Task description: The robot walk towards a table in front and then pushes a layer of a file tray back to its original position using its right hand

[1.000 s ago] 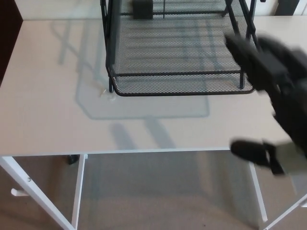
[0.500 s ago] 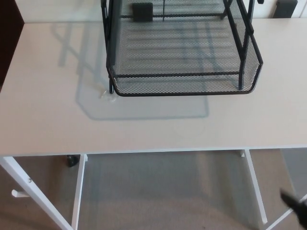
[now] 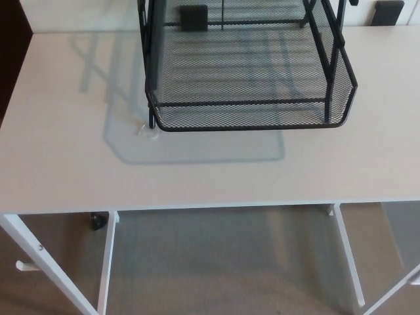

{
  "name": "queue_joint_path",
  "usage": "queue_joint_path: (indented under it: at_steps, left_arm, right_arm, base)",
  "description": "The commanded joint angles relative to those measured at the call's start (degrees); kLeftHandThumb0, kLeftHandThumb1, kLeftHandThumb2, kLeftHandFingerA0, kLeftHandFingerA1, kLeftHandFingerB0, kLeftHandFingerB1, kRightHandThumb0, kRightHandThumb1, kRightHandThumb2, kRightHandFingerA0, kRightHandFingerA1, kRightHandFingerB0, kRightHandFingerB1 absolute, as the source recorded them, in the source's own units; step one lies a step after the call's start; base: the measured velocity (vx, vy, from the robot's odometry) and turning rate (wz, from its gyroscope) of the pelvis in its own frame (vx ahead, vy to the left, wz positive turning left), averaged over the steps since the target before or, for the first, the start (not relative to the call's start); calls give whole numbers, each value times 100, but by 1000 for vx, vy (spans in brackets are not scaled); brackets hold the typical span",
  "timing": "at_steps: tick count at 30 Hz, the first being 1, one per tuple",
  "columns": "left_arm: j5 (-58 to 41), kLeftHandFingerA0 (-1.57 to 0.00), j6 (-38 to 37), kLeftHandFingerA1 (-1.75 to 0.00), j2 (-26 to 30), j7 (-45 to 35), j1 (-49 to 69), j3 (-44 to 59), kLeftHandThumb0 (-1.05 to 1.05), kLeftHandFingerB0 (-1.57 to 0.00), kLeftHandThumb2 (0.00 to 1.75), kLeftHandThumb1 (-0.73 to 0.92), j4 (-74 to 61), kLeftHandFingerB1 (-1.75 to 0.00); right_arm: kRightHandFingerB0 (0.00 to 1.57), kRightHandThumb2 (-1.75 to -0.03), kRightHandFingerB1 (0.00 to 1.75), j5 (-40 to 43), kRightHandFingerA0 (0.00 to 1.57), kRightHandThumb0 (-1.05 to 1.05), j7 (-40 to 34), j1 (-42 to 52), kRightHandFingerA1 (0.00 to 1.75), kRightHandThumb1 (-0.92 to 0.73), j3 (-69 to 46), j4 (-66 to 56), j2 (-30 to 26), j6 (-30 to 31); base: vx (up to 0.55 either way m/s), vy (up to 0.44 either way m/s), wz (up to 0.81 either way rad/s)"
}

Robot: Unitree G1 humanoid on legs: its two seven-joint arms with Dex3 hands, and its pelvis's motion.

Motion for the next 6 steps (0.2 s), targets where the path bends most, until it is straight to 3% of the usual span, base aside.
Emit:
queue_joint_path:
  at_steps: [1, 6]
  left_arm:
    - [45, -51, -124, -53, -31, 160, 108, -5, -46, -38, 80, 53, 100, -48]
    - [71, -49, -170, -51, -82, 273, 168, -10, -44, -36, 79, 55, 223, -46]
  right_arm:
    - [1, -95, 16, 445, 2, -80, -229, -35, 36, -54, 85, 215, -331, -260]
    - [4, -94, 18, 604, 2, -78, -240, 46, 38, -52, 195, 160, -468, -257]
  base:
    - [0, 0, 0]
    - [0, 0, 0]
